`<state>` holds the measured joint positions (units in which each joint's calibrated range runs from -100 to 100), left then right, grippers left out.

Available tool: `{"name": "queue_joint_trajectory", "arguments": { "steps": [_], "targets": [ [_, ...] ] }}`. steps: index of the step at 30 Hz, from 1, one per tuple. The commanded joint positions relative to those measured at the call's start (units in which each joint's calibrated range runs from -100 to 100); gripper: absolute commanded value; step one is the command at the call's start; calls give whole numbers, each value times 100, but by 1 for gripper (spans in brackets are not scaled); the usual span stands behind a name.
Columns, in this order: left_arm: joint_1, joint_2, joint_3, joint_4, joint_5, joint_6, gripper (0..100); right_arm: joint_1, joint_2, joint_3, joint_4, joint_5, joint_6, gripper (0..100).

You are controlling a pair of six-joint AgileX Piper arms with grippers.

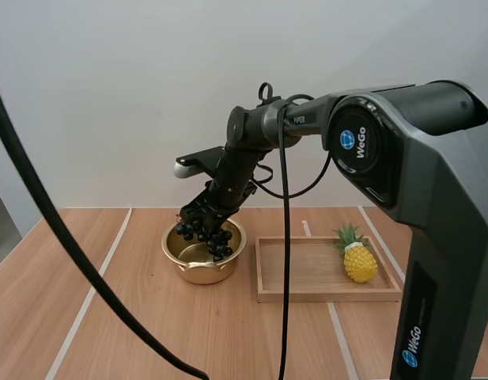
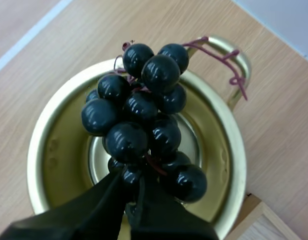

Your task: Open the pot, put the grape inside, and close it

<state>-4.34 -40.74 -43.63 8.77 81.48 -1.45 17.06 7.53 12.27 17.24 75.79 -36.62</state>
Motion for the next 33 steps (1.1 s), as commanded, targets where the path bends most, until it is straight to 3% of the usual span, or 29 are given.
{"name": "queue_joint_trajectory", "arguments": {
  "steps": [1,16,33],
  "targets": [
    [-6,6,-29,27,39,96,1,5,150,-42,8,-92,-65,0],
    [-6,6,-29,27,173,228,1,5,1160,-42,47,74,-65,0],
    [-6,6,-29,27,188,228,1,5,1152,-28,47,73,161,0]
  ]
}}
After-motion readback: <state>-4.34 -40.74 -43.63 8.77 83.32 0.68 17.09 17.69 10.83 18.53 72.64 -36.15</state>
